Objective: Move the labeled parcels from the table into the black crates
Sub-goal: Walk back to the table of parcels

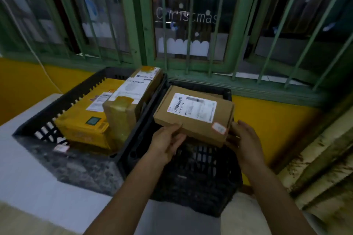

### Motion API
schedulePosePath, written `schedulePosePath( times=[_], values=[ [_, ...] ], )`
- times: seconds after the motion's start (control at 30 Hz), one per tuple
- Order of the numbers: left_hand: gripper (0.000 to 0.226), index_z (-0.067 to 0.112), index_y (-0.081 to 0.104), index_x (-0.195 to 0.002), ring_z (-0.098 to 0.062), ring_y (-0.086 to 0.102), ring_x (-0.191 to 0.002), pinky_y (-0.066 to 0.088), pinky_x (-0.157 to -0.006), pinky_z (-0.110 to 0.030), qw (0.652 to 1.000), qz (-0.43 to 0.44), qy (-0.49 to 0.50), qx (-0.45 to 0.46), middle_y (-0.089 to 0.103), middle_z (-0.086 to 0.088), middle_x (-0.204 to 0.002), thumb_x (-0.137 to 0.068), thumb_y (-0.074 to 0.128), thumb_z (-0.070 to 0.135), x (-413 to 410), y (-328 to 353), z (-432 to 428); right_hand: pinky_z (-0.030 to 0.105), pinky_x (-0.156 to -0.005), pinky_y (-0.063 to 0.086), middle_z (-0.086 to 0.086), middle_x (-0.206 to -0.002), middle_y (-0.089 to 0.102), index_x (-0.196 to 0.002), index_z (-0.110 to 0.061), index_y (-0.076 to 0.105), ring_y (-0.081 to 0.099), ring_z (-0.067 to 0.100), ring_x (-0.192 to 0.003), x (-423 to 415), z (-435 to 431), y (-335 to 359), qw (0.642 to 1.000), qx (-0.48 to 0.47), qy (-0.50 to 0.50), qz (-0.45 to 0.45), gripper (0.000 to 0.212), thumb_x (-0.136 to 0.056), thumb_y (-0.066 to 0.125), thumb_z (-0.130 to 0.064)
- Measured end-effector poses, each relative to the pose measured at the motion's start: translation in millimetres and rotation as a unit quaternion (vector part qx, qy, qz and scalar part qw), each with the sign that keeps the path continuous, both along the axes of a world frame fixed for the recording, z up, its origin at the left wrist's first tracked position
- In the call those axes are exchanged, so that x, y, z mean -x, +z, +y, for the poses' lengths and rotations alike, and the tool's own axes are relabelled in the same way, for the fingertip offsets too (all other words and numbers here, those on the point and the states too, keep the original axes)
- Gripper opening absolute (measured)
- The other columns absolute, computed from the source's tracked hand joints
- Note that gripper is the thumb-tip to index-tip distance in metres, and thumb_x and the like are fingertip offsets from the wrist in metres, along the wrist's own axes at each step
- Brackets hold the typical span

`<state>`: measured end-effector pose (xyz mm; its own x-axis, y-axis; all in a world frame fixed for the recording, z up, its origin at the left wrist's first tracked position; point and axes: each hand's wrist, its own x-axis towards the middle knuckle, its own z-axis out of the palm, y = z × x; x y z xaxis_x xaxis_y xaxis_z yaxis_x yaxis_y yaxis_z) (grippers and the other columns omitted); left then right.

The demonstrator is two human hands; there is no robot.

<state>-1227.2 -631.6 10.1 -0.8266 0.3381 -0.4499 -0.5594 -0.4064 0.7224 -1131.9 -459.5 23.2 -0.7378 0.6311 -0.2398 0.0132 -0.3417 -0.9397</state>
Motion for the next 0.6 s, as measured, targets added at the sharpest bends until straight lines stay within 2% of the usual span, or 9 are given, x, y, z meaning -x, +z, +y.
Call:
schedulePosePath(
  times=[0.07, 0.13, 0.23, 0.3, 0.37, 0.43, 0.5, 0.53, 0.6],
  values=[
    [0.03, 0.012, 0.061, -0.112, -0.018, 0.062, -0.092, 0.056, -0.055, -0.021, 0.999, -0.029, 0.023, -0.014, 0.066, -0.006, -0.107, -0.084, 0.068, 0.006, 27, -1, 26, 0.029, -0.076, 0.05, 0.003, -0.12, 0.062, -0.129, -0.02, 0.051, 0.061, 0.017, -0.102, 26, 2, -9, 0.994, -0.106, 0.0, -0.013, 0.035, -0.095, 0.059, -0.02],
    [0.036, 0.013, 0.06, -0.117, -0.019, 0.061, -0.091, 0.055, -0.053, -0.021, 0.998, -0.06, 0.029, -0.016, 0.064, -0.007, -0.113, -0.084, 0.068, 0.003, 53, -4, 51, 0.027, -0.093, 0.043, 0.003, -0.135, 0.05, -0.141, -0.015, 0.042, 0.049, 0.022, -0.121, 52, 7, -22, 0.958, -0.28, 0.027, -0.056, 0.048, -0.095, 0.058, -0.016],
    [0.043, 0.014, 0.058, -0.125, -0.021, 0.059, -0.1, 0.055, -0.065, -0.026, 0.997, -0.077, 0.012, -0.01, 0.061, -0.011, -0.124, -0.084, 0.067, 0.004, 87, -15, 81, 0.034, -0.111, 0.029, 0.01, -0.151, 0.034, -0.151, -0.009, 0.022, 0.032, 0.028, -0.138, 88, 26, -35, 0.857, -0.484, 0.032, -0.175, 0.068, -0.095, 0.058, -0.024],
    [0.041, 0.016, 0.056, -0.125, -0.021, 0.058, -0.102, 0.053, -0.078, -0.029, 0.998, -0.065, 0.001, -0.003, 0.059, -0.01, -0.128, -0.086, 0.066, 0.005, 107, -26, 94, 0.045, -0.116, 0.021, 0.007, -0.154, 0.03, -0.151, -0.015, 0.023, 0.027, 0.027, -0.142, 110, 44, -44, 0.771, -0.576, 0.058, -0.267, 0.066, -0.095, 0.054, -0.032],
    [0.041, 0.016, 0.053, -0.128, -0.019, 0.06, -0.1, 0.052, -0.082, -0.028, 0.999, -0.048, -0.011, 0.012, 0.059, -0.009, -0.129, -0.089, 0.064, 0.01, 124, -37, 103, 0.051, -0.117, 0.01, 0.001, -0.157, 0.025, -0.151, -0.022, 0.025, 0.02, 0.024, -0.145, 129, 57, -53, 0.695, -0.63, 0.101, -0.332, 0.061, -0.097, 0.049, -0.037],
    [0.038, 0.014, 0.054, -0.126, -0.017, 0.064, -0.091, 0.054, -0.073, -0.026, 0.998, -0.041, -0.028, 0.039, 0.064, -0.009, -0.118, -0.09, 0.064, 0.019, 138, -44, 108, 0.052, -0.117, 0.007, -0.002, -0.159, 0.022, -0.151, -0.025, 0.025, 0.017, 0.022, -0.146, 144, 64, -59, 0.672, -0.645, 0.106, -0.348, 0.058, -0.098, 0.047, -0.037],
    [0.031, 0.013, 0.059, -0.112, -0.014, 0.067, -0.079, 0.053, -0.061, -0.024, 0.993, -0.032, -0.062, 0.093, 0.069, -0.006, -0.097, -0.089, 0.065, 0.033, 148, -49, 110, 0.052, -0.117, 0.008, -0.004, -0.159, 0.024, -0.15, -0.027, 0.028, 0.017, 0.02, -0.147, 155, 68, -63, 0.674, -0.645, 0.087, -0.348, 0.055, -0.099, 0.046, -0.036],
    [0.029, 0.015, 0.059, -0.105, -0.012, 0.067, -0.077, 0.052, -0.059, -0.025, 0.989, -0.022, -0.081, 0.12, 0.07, -0.003, -0.089, -0.088, 0.065, 0.038, 151, -52, 111, 0.052, -0.117, 0.008, -0.004, -0.158, 0.025, -0.149, -0.027, 0.03, 0.017, 0.019, -0.147, 158, 69, -65, 0.678, -0.643, 0.076, -0.348, 0.053, -0.099, 0.045, -0.035],
    [0.028, 0.018, 0.059, -0.095, -0.011, 0.067, -0.076, 0.055, -0.07, -0.032, 0.984, -0.014, -0.105, 0.146, 0.07, 0.0, -0.083, -0.086, 0.066, 0.043, 157, -57, 113, 0.051, -0.116, 0.009, -0.003, -0.157, 0.028, -0.147, -0.027, 0.034, 0.018, 0.019, -0.147, 161, 70, -67, 0.685, -0.638, 0.056, -0.347, 0.05, -0.099, 0.045, -0.033]
  ],
)
